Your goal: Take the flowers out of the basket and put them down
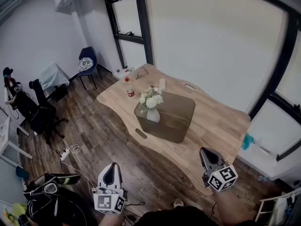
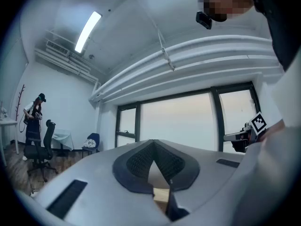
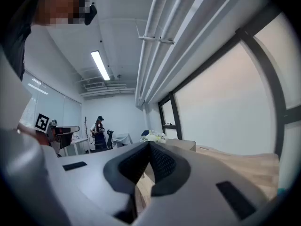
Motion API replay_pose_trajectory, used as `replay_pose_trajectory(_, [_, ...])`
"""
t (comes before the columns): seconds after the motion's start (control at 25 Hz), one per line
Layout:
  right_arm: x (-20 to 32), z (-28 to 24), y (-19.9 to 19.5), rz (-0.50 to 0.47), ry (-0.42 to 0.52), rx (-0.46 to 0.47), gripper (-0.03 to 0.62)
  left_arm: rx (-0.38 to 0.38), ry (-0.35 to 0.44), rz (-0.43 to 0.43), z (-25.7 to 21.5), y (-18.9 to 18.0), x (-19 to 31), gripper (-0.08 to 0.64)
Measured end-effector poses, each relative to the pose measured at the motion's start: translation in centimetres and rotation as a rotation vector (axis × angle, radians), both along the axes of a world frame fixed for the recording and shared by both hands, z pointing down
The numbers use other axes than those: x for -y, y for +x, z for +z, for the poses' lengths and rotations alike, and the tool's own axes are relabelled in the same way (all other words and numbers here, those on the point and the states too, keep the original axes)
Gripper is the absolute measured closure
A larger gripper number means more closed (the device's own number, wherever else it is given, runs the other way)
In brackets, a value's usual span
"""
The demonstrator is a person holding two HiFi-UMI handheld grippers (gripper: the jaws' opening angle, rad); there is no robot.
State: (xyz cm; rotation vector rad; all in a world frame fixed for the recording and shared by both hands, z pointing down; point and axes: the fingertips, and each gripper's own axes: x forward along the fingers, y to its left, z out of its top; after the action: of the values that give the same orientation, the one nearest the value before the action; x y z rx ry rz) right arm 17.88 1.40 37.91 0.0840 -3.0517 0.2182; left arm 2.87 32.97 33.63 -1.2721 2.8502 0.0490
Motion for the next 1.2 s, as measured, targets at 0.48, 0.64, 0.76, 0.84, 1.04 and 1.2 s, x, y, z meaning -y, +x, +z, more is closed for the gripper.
replay_pose_trajectory(0.48, [3.8, 0.6, 1.7, -0.029, 0.003, 0.024, 0.571, 0.048, -0.030, -0.039, -0.7, 2.4, 3.2, 0.555])
replay_pose_trajectory(0.64, [5.3, 1.6, 1.8, -0.027, 0.001, 0.020, 0.571, 0.041, -0.038, -0.062, 0.3, 2.5, 4.2, 0.555])
replay_pose_trajectory(0.76, [6.1, 2.2, 1.7, -0.014, -0.032, 0.012, 0.571, 0.038, -0.059, -0.051, 0.7, 2.2, 5.0, 0.555])
replay_pose_trajectory(0.84, [6.6, 2.2, 1.2, -0.013, -0.027, 0.013, 0.571, 0.041, -0.065, -0.047, 0.8, 1.1, 5.6, 0.555])
replay_pose_trajectory(1.04, [8.3, 1.8, -0.9, 0.012, -0.018, 0.029, 0.569, 0.054, -0.067, -0.009, 1.1, -2.5, 8.3, 0.555])
replay_pose_trajectory(1.2, [9.4, 2.0, -2.5, 0.076, -0.021, 0.011, 0.569, 0.050, -0.059, 0.046, 1.1, -6.3, 10.5, 0.555])
